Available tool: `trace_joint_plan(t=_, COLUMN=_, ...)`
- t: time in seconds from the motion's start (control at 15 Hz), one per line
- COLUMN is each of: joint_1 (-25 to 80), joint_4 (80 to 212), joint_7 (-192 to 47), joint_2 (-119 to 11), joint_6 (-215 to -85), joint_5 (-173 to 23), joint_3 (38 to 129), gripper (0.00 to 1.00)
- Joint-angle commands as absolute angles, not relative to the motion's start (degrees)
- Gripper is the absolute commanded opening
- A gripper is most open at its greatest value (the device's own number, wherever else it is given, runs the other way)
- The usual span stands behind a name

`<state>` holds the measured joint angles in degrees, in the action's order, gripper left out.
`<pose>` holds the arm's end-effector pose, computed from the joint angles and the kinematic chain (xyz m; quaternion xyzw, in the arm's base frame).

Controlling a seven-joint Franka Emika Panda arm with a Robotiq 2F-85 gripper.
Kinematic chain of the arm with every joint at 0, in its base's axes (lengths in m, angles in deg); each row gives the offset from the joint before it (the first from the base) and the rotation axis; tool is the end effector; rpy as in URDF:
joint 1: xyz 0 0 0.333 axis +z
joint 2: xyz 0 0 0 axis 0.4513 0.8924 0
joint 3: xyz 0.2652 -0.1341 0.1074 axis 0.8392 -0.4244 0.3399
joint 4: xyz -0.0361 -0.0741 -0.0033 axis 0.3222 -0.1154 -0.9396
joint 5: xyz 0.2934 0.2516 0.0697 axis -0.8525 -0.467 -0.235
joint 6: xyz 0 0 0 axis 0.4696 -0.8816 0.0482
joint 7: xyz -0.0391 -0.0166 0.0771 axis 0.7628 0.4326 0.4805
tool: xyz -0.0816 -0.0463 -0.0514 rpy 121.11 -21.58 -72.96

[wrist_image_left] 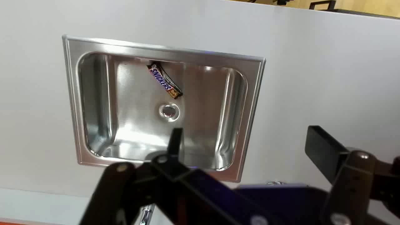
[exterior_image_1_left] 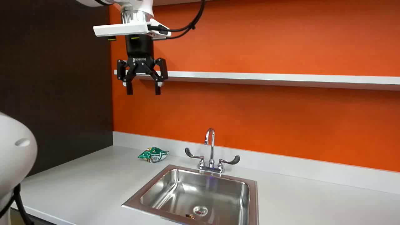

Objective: Shift the snickers bar to the counter on the left

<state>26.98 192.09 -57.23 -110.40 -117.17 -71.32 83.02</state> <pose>0.3437 -0.0411 0.5503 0.9960 0.0776 0.0261 0.0354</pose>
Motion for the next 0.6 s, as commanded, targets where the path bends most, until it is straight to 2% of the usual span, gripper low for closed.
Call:
trace_joint_plan(t=0.0, joint_1=27.0, joint_4=192.0, joint_7=-57.2, joint_2=-110.4, joint_6=-117.1, joint_5=-71.4, joint_3=83.1, gripper=1.00)
trace_joint_plan(t=0.53, joint_1=25.8, joint_4=193.7, joint_7=-56.4, joint_2=-105.9, joint_6=-123.8, joint_5=-70.8, joint_3=80.4, gripper=1.00)
